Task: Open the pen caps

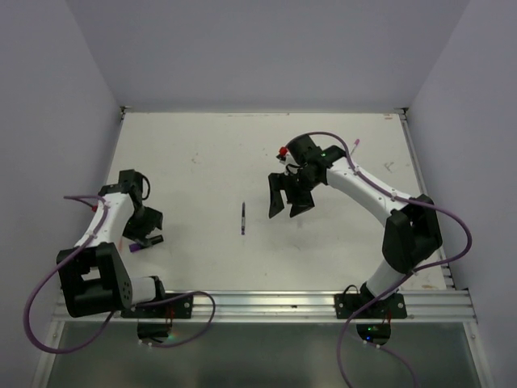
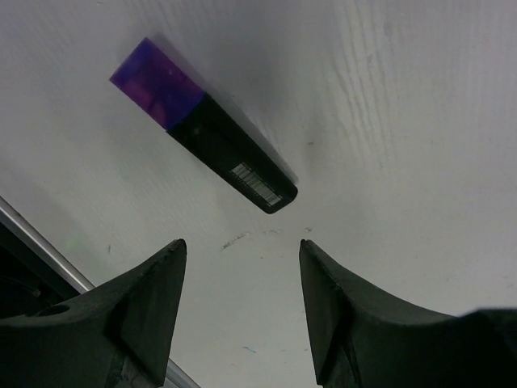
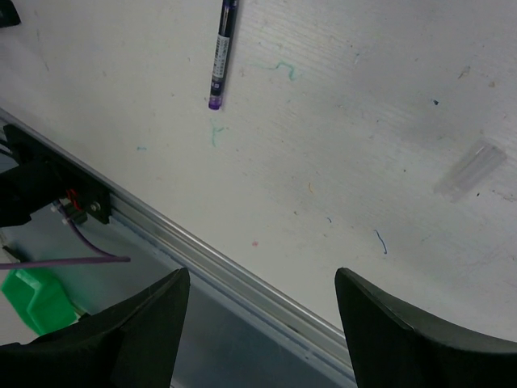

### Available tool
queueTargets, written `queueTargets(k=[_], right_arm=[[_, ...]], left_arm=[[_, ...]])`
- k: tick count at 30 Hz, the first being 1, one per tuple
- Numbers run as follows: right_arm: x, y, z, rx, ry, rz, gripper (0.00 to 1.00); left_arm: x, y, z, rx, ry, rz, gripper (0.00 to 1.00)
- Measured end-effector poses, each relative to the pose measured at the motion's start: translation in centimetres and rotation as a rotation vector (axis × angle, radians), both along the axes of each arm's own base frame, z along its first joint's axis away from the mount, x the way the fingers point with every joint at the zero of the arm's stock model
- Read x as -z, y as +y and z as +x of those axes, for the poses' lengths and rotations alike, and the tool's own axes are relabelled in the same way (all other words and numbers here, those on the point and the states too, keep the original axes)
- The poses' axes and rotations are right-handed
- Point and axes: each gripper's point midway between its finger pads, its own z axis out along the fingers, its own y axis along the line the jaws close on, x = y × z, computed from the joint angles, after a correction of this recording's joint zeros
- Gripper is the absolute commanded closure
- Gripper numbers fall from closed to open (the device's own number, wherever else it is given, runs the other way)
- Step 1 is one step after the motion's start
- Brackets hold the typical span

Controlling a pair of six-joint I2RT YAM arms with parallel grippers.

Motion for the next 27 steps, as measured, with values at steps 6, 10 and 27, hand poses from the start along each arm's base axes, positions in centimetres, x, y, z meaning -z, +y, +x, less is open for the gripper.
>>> queueTargets(k=[6,10,27], right_arm=[[-0.2,0.3,-0.3,-0.010,0.005,0.011,0.24],[-0.2,0.4,-0.4,-0.019,0.007,0.018,0.24],[0.0,0.4,-1.0,-0.036,0.013,0.022,0.24]], left_arm=[[1.8,1.0,-1.9,-0.142,0.053,-0.014,0.39],[2.7,1.3,-2.4,-0.195,0.074,-0.021,0.42],[4.1,1.9,-0.7,-0.236,0.050,-0.041,0.39]])
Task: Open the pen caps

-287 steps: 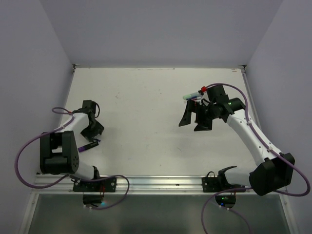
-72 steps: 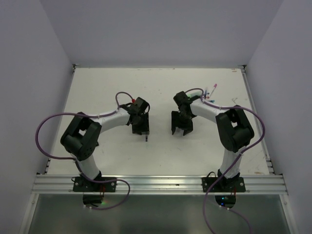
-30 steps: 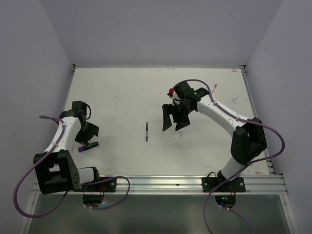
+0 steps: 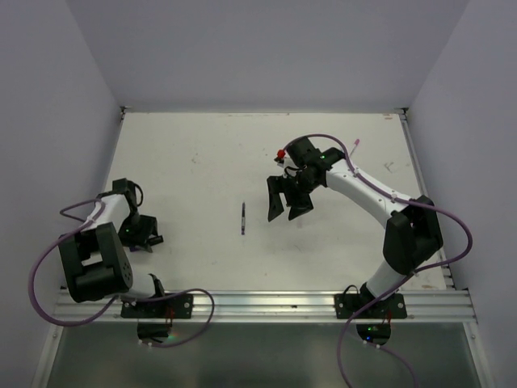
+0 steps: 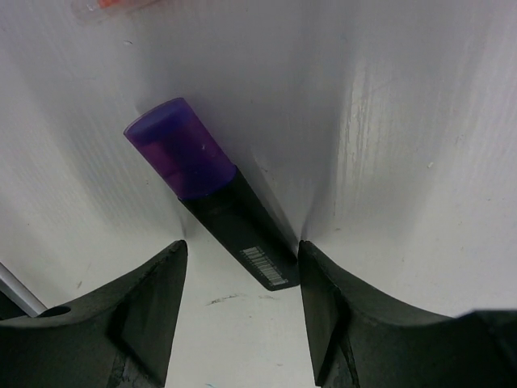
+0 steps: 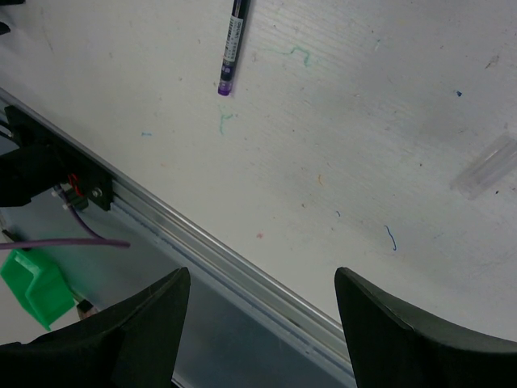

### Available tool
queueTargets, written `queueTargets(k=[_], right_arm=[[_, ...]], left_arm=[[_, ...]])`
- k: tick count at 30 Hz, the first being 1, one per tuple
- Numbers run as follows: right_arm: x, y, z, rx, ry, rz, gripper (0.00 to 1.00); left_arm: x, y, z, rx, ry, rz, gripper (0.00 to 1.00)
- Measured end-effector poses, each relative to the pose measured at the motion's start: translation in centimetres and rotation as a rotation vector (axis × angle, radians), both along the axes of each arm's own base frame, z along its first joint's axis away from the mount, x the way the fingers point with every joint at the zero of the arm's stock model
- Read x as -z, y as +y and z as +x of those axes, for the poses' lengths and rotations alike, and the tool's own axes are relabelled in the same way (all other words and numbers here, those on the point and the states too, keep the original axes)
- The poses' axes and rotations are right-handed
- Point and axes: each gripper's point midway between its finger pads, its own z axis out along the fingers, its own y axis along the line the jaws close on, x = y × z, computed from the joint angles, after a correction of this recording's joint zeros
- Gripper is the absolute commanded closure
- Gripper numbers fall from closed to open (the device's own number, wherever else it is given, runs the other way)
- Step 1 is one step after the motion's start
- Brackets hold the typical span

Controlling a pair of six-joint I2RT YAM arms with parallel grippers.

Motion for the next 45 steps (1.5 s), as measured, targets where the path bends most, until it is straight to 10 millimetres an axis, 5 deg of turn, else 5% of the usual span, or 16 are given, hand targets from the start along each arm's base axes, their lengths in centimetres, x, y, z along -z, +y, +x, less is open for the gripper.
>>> queueTargets(k=[9,12,15,17,23,29,35,38,45], right_arm=[[0.0,0.0,0.0,0.000,0.000,0.000,0.24],[0.0,0.0,0.0,0.000,-0.001,-0.001,0.24],[0.0,0.0,0.0,0.000,-0.001,-0.001,0.24],[0.0,0.0,0.0,0.000,-0.001,-0.001,0.24],[0.1,-0.1,0.1,0.003,-0.006,-0.009,0.24],[0.2,-0.4,0.3,0.010,-0.018,-0.026,0.24],[0.0,-0.4,0.2,0.015,-0.014,-0.028,0.24],[-1.0,0.3,0.3,0.019,-0.005,0.013,0.25],[-5.1,4.0,2.0,0.047,-0.003,0.202,0.30]], left_arm=[[0.7,-0.1,0.0,0.022,0.024,-0.018,0.46],[0.8,0.0,0.3,0.045,0.010,-0.018,0.57],[0.9,-0.1,0.6,0.070,-0.009,-0.021,0.86],[0.9,-0.1,0.5,0.091,-0.011,-0.024,0.96],[0.7,-1.2,0.4,0.177,-0.016,-0.018,1.00],[-0.9,-6.3,1.4,0.323,-0.054,-0.071,1.00],[-8.5,-12.9,7.5,0.516,-0.301,-0.103,1.00],[-10.8,-16.5,8.9,0.671,-0.408,-0.140,1.00],[-10.0,-25.0,7.3,1.127,-0.603,-0.341,1.00]])
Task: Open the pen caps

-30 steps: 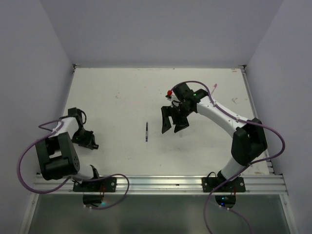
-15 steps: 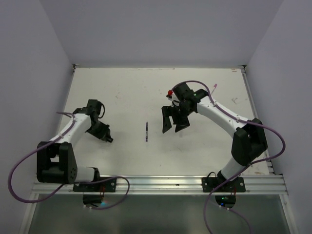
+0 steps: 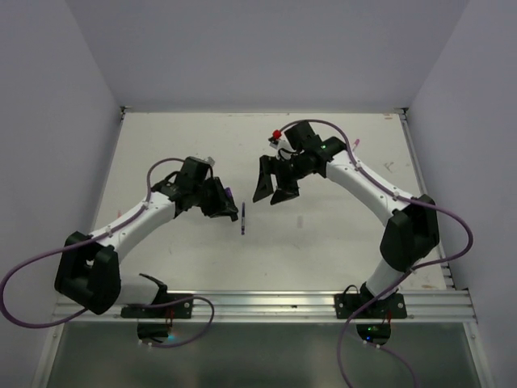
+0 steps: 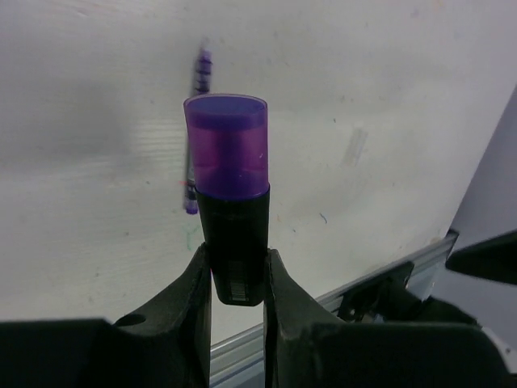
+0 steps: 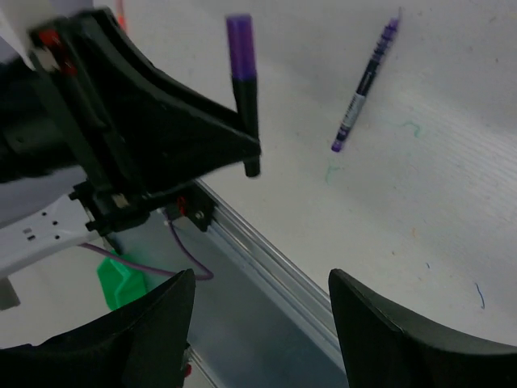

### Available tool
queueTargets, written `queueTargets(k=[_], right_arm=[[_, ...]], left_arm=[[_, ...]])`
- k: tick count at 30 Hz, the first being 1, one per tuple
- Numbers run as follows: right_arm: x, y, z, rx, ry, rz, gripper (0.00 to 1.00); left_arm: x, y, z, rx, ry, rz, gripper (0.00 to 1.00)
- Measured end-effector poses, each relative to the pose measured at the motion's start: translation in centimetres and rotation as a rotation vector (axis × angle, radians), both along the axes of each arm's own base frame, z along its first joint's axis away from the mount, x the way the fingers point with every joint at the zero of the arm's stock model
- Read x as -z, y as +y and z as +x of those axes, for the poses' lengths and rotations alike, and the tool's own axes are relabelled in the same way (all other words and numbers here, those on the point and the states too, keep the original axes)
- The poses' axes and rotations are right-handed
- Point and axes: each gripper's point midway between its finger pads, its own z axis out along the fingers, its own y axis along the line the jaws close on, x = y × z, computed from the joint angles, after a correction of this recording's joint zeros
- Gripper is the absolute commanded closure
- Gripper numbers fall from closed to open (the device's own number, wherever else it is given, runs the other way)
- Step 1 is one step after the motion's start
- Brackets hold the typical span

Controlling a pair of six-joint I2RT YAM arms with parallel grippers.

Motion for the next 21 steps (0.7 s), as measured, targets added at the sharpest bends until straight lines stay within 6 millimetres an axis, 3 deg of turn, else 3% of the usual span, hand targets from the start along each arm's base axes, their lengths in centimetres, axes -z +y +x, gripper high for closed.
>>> queueTargets(k=[4,11,15,21], right_arm=[[-1.0,1.6,1.8,0.026,-0.022,0.070,0.33],[-1.7,2.7,3.4,0.069,-0.059,0.118,0.41],[-0.9,3.2,4.1,0.080,-0.054,0.118,0.50],[1.3,3.4,5.1,0.104,-0.032,0.083,0.53]], left_arm=[[0.2,-2.0,-1.8,0.168,-0.066,-0.072,1.00],[-2.5,-4.0,-1.6,0.316,-0.218,-0.172,1.00],[-2.6,-4.7,-2.0,0.359,-0.225,-0.192,1.00],[-1.9,-5.4,-2.5,0.390,-0.193,-0.199,1.00]])
